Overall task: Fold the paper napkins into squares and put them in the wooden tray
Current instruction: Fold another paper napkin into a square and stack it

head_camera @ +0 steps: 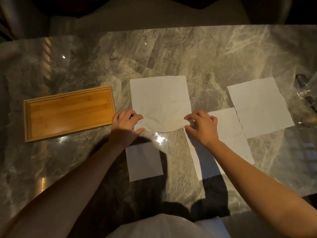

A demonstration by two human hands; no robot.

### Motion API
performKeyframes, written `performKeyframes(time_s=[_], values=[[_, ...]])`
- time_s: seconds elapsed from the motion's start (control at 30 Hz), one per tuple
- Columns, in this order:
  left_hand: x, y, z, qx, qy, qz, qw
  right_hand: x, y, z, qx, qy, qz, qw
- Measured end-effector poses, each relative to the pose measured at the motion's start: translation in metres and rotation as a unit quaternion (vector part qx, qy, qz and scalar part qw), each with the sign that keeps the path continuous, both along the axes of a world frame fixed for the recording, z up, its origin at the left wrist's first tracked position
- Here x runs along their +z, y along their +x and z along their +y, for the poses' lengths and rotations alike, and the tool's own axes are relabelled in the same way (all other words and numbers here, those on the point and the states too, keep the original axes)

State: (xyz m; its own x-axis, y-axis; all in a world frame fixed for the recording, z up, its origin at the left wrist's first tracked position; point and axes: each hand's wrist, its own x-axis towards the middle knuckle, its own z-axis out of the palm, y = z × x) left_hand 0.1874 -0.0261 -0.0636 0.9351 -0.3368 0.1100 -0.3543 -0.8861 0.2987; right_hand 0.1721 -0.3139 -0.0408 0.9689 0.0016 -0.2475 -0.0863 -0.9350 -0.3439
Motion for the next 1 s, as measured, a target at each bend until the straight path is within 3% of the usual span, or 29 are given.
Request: performKeyframes(time_s=[0.37,0.53,0.73,0.83,1.0], values=[[-0.001,0.025,-0.003,0.013,-0.065,-0.015,0.998,0.002,0.008,-0.006,0.02,0.045,0.003,0.999],[0.0,0.041,-0.009,0.03,-0.003,0.106,0.994,0.003,0.012,-0.007,0.022,0.048,0.007,0.999],[0.007,0.03,0.001,-0.049,-0.023,0.044,0.998,0.011,0.015,-0.01,-0.029,0.141,-0.042,0.989],[0.01,0.023,0.011,-0.101,0.004,0.079,0.992,0.014,0.018,-0.012,-0.044,0.181,-0.033,0.982],[0.009,0.015,0.008,-0.046,-0.01,0.085,0.995,0.02,0.017,-0.011,-0.056,0.247,-0.012,0.967]])
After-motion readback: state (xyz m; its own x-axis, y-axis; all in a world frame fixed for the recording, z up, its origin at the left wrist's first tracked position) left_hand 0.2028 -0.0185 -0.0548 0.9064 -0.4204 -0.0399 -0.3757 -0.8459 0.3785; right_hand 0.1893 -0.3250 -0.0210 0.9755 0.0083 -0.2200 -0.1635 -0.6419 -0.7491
